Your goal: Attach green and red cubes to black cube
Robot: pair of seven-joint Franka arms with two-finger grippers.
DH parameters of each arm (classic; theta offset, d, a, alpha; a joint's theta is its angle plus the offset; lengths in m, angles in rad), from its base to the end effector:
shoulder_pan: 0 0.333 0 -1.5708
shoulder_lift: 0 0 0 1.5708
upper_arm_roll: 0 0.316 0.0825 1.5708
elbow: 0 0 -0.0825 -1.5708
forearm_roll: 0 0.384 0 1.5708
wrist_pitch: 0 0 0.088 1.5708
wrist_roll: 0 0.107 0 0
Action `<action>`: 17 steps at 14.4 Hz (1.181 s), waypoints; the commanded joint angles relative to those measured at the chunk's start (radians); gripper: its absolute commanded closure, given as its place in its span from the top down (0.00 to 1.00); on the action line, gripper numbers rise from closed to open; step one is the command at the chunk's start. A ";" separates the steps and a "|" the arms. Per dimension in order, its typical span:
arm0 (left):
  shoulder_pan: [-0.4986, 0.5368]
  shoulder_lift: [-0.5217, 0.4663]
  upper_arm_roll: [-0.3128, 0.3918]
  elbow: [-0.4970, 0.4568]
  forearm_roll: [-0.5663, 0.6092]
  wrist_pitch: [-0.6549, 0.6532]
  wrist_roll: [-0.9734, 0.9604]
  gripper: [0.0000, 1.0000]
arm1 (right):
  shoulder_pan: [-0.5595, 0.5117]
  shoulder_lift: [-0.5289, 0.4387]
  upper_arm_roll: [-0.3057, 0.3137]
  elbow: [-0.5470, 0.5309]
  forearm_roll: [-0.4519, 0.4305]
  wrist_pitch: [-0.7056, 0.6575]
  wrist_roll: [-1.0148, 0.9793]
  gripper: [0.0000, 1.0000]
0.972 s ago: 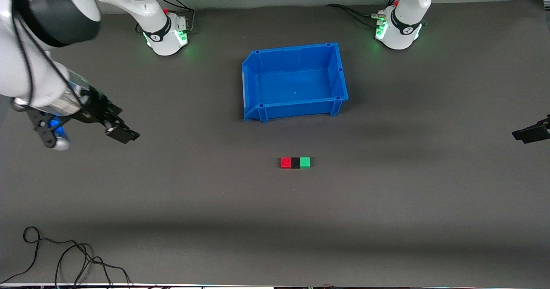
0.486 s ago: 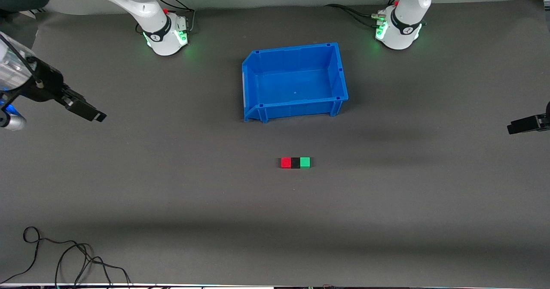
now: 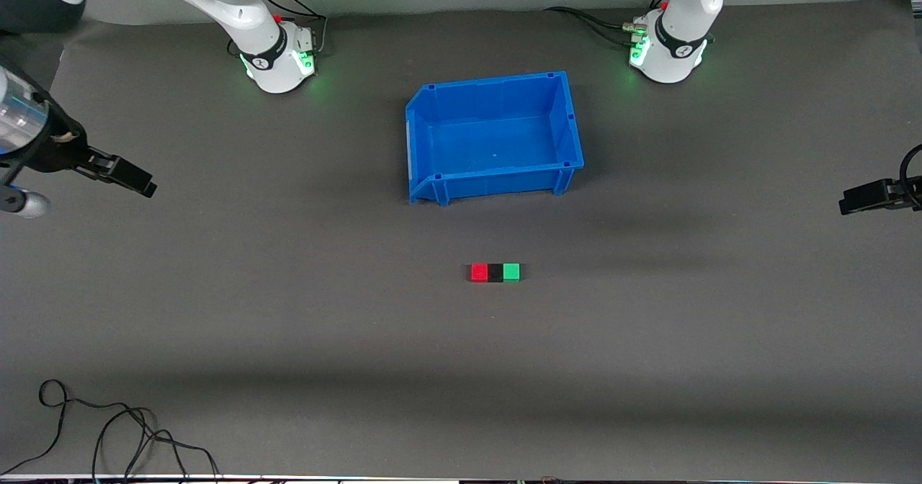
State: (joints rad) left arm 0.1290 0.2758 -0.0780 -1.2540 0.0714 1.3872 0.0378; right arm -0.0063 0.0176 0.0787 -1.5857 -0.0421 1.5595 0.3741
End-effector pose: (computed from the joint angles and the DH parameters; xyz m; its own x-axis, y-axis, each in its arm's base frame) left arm 0.6157 0.0475 0.5949 0.9894 0.0257 -0.1429 0.0194 -0.9988 -0.0447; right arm 0.5566 0.0354 0.6068 0.9544 -0.2973 -0.0258 -0.2956 -0.9538 0.0538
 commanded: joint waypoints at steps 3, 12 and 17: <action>-0.029 -0.116 0.014 -0.137 0.010 0.048 0.027 1.00 | -0.018 -0.007 0.032 -0.017 -0.013 0.037 -0.108 1.00; -0.163 -0.291 0.139 -0.409 0.005 0.216 0.028 1.00 | -0.040 -0.011 0.035 -0.022 0.016 0.043 -0.155 1.00; -0.164 -0.291 0.138 -0.409 0.005 0.213 0.028 1.00 | -0.041 -0.005 0.030 -0.017 0.016 0.054 -0.156 1.00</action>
State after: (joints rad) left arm -0.0139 0.0138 0.0437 -1.6296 0.0712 1.5824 0.0519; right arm -0.0349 0.0199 0.1029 -1.5959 -0.0404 1.5943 0.2463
